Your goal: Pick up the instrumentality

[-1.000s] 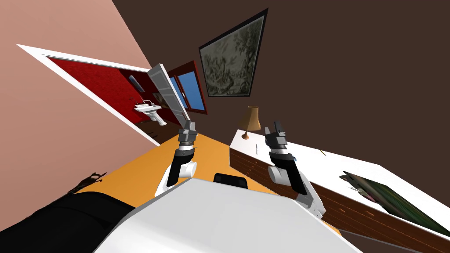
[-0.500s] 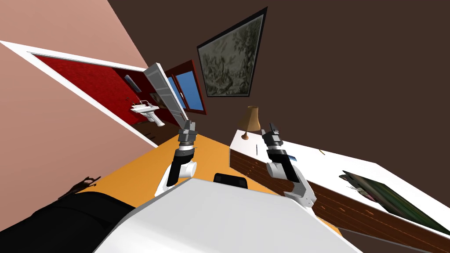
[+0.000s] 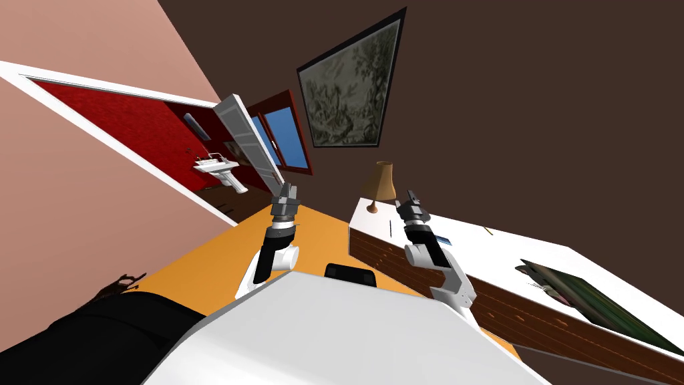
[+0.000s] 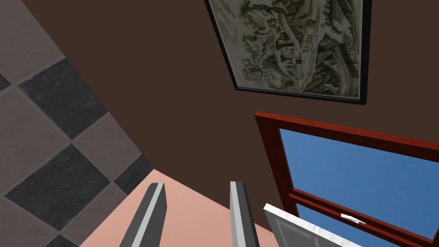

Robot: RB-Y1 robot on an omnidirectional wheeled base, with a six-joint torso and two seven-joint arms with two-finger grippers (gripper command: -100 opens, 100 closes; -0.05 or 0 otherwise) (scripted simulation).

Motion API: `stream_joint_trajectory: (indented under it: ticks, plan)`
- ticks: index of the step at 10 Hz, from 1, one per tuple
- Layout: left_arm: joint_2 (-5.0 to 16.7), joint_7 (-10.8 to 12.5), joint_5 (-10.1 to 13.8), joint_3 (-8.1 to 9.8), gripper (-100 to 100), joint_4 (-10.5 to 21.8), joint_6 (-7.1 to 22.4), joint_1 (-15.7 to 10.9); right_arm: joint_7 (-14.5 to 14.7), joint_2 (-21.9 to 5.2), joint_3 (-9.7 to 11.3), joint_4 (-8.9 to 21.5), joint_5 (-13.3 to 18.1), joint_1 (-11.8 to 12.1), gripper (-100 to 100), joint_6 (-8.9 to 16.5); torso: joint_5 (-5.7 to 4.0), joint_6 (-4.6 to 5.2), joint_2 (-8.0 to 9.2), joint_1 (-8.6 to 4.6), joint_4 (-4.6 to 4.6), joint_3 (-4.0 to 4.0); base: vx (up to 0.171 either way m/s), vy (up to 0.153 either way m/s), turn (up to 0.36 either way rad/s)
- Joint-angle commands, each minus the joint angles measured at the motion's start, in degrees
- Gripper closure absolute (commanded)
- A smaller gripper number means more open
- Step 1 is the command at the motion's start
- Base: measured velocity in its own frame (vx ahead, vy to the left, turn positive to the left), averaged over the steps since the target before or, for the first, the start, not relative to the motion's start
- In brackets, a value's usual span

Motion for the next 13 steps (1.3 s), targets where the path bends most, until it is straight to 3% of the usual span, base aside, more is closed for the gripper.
stream_joint_trajectory:
  ticks: [1,2,4,5,6,7,9,10,12,13]
  plan:
    - [0.00,0.00,0.00,0.00,0,0.00,0.00,0.00,-1.90,-0.35,-0.52,2.35,-0.43,-1.33,-100,2.13,0.00,0.00,0.00,0.00,0.00,0.00,0.022,0.016,-0.032]
    - [0.00,0.00,0.00,0.00,0,0.00,0.00,0.00,-4.25,-0.52,-1.13,4.40,-1.05,-3.08,-100,4.19,0.00,-0.01,-0.01,0.00,-0.01,-0.01,0.035,0.023,-0.058]
    - [0.00,0.00,0.00,0.00,0,0.00,0.00,0.00,-4.87,-0.52,-1.13,4.94,-1.05,-3.08,-100,5.93,0.01,-0.01,-0.05,0.03,-0.01,-0.03,0.020,0.014,-0.009]
    - [0.00,0.00,0.00,0.00,0,0.00,0.00,0.00,-7.70,-0.69,-1.75,7.62,-1.69,-4.87,-100,8.25,0.00,-0.01,0.01,-0.01,0.00,0.00,0.019,0.007,-0.057]
    - [0.00,0.00,0.00,0.00,0,0.00,0.00,0.00,-7.89,-0.69,-1.75,7.62,-1.69,-4.87,-100,9.59,0.00,0.00,-0.01,-0.01,0.00,-0.01,0.024,0.016,-0.027]
    - [0.00,0.00,0.00,0.00,0,0.00,0.00,0.00,-10.10,-0.85,-2.39,10.29,-2.34,-6.69,-100,11.12,0.00,-0.01,-0.01,0.00,0.00,-0.01,0.032,0.025,-0.044]
    - [0.00,0.00,0.00,0.00,0,0.00,0.00,0.00,-10.97,-0.85,-2.39,10.38,-2.34,-6.69,-100,13.75,0.01,-0.01,-0.04,0.04,-0.01,-0.02,0.020,0.016,-0.015]
    - [0.00,0.00,0.00,0.00,0,0.00,0.00,0.00,-13.61,-1.02,-3.03,13.13,-3.00,-8.54,-100,15.59,0.01,-0.01,0.02,0.00,0.00,0.01,0.021,0.010,-0.051]
    - [0.00,0.00,0.00,0.00,0,0.00,0.00,0.00,-14.07,-1.02,-3.03,13.22,-3.00,-8.54,-100,17.75,0.00,0.00,-0.01,0.00,-0.01,-0.01,0.018,0.011,-0.015]
    - [0.00,0.00,0.00,0.00,0,0.00,0.00,0.00,-16.70,-1.20,-3.67,15.65,-3.67,-10.40,-100,20.02,0.00,-0.01,0.03,-0.01,0.00,0.01,0.022,0.019,-0.053]
